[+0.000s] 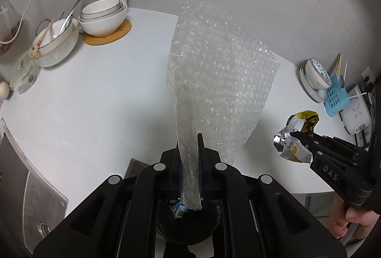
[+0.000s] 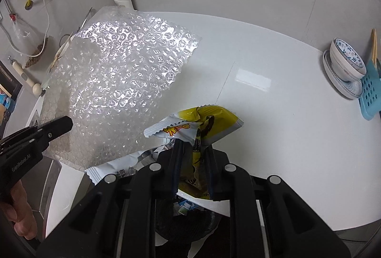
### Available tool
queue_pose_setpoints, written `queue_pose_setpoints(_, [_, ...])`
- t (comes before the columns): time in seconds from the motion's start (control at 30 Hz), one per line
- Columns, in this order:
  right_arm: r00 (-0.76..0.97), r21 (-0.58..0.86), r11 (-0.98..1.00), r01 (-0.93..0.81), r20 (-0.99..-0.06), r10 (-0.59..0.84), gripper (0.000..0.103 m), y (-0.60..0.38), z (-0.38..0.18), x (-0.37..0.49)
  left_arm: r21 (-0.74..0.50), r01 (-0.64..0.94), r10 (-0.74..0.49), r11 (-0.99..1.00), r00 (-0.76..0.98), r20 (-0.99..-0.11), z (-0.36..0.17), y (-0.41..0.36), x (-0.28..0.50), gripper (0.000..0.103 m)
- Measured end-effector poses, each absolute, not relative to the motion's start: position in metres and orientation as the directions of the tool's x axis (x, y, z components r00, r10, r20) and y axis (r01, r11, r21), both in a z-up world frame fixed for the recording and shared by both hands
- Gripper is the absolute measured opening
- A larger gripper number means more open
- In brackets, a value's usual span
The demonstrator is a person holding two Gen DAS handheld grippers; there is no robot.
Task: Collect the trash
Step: 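Carry the bubble wrap and snack bag down over the wastebasket with both tools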
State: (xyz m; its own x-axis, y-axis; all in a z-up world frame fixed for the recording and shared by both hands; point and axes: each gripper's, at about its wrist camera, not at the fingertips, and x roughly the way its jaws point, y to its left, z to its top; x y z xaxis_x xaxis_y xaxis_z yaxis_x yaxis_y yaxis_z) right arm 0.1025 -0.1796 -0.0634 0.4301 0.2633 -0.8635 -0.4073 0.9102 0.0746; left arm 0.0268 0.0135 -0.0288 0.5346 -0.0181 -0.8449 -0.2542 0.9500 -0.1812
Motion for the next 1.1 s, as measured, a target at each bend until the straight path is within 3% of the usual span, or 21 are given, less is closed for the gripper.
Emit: queue_pose_setpoints(1.1, [0.376,0.086,0.925,-0.37,-0.897,0.234,0.016,-0.186,-0.121,-0.01,-0.208,-0.17,-0.115,0.963,0.437,-0.892,-0.105,-0.001,-0.088,0.008])
